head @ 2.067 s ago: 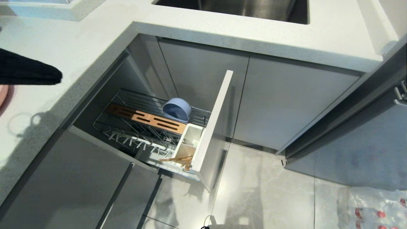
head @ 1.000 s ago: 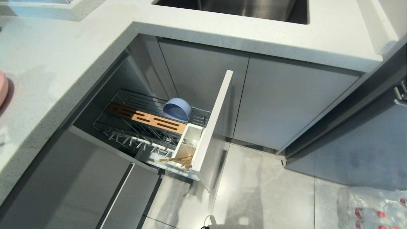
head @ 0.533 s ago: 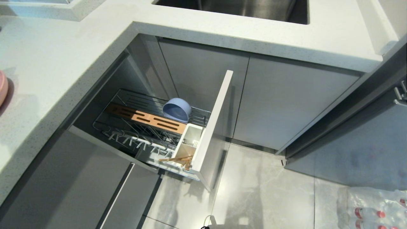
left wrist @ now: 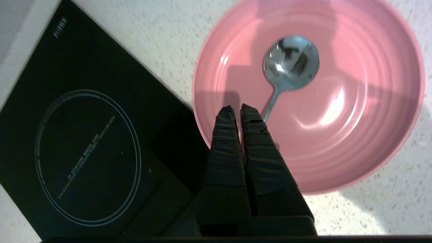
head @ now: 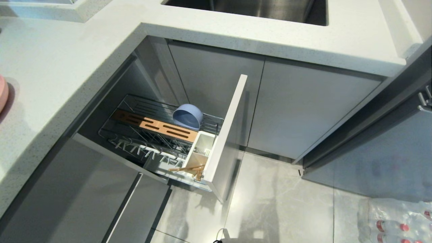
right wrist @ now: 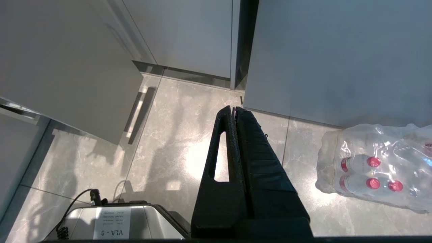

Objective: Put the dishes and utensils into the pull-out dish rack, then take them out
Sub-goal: Pick up the spoon and place it in the cupboard

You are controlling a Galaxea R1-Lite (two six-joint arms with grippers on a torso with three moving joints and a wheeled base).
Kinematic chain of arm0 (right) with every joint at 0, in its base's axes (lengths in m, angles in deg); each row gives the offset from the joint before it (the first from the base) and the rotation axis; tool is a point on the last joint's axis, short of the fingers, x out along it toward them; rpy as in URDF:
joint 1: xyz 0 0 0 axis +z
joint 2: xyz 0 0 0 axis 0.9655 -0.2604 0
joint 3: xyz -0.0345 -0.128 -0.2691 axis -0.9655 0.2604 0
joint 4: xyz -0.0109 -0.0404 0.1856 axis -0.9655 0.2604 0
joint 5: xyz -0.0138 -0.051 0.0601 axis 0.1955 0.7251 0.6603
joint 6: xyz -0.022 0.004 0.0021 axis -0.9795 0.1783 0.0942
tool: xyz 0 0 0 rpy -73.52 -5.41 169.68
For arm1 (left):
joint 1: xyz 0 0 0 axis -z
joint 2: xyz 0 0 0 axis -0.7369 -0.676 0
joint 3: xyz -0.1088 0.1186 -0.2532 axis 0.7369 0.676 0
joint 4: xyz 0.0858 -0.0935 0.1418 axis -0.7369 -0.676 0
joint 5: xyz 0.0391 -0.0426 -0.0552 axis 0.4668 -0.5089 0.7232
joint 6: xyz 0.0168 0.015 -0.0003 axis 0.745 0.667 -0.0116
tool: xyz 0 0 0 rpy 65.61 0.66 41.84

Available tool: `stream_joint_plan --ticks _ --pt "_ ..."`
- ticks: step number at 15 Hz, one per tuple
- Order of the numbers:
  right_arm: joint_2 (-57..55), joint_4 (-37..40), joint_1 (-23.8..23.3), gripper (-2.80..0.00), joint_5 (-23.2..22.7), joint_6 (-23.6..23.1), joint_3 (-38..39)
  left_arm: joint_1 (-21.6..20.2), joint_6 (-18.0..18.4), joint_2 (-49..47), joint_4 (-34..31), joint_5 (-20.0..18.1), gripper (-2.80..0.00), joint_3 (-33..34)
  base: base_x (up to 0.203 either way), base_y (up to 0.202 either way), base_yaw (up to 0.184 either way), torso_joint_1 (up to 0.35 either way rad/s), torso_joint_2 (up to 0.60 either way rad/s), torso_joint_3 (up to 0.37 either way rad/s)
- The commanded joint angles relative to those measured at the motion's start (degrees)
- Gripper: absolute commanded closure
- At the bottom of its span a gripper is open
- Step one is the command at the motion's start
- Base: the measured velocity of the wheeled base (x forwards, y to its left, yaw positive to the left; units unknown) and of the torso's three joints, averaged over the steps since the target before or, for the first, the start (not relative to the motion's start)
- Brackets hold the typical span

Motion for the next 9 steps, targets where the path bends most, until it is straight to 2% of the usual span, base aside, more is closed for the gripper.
stream_joint_plan --ticks 1,4,7,9 --pt "0.0 0.0 0.0 0.00 0.0 0.0 0.0 -0.1 1.5 -0.4 -1.2 -0.2 0.00 0.0 0.000 0.000 0.000 0.000 0.00 0.000" --pt "0.0 0.0 -0.1 0.00 0.0 0.0 0.0 -0.2 6.7 -0.1 -6.1 0.2 0.00 0.0 0.000 0.000 0.000 0.000 0.00 0.000" --pt "-0.1 0.0 -0.1 0.00 0.0 0.0 0.0 -0.5 9.1 -0.6 -8.5 3.5 0.00 0.1 0.000 0.000 0.000 0.000 0.00 0.000" --pt "-0.1 0.0 0.0 0.00 0.0 0.0 0.0 -0.4 9.8 -1.8 -8.7 4.5 0.00 0.1 0.000 0.000 0.000 0.000 0.00 0.000"
